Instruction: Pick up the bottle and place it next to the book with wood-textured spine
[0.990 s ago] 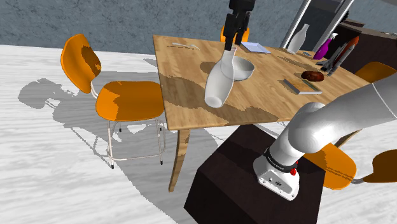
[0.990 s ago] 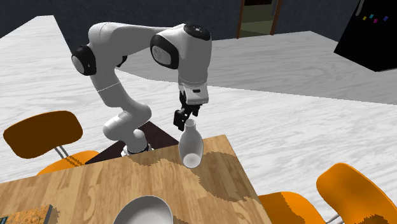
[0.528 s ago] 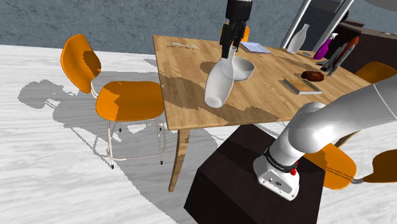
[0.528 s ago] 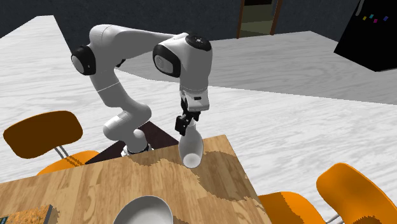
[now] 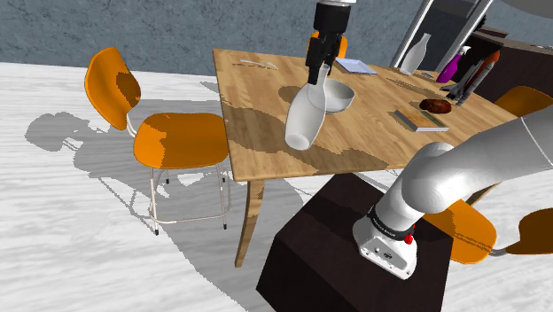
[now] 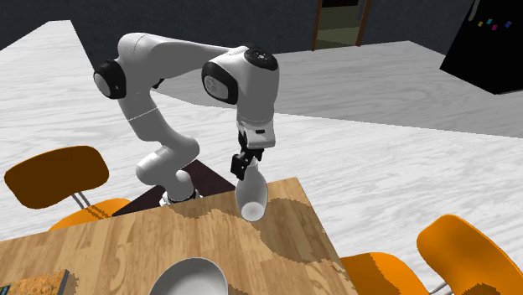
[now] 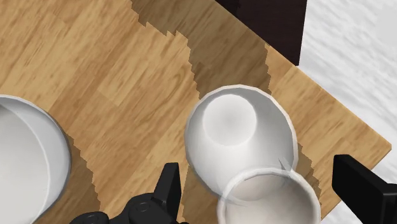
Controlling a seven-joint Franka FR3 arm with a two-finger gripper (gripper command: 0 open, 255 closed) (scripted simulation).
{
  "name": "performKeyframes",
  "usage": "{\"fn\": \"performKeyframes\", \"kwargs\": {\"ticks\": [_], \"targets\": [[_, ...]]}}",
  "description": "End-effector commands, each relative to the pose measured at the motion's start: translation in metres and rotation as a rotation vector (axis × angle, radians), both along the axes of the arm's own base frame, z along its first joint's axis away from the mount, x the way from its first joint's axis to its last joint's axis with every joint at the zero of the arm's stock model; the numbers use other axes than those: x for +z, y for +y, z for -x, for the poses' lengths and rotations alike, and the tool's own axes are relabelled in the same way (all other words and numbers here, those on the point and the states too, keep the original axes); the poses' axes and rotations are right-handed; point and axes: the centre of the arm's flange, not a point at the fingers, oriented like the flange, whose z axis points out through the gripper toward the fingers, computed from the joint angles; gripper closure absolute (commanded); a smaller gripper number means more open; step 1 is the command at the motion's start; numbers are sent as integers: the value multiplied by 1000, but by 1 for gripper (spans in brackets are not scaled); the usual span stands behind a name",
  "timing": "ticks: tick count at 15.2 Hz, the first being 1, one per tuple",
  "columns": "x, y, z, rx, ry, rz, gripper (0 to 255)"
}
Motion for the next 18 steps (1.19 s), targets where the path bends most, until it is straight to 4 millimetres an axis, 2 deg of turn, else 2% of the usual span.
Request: {"fn": "performKeyframes", "kwargs": {"ticks": [1, 10, 18], "targets": [[0, 0, 0, 0, 0, 0, 255], [0, 0, 0, 0, 0, 0, 255], [42, 0, 0, 0, 0, 0, 255]]}}
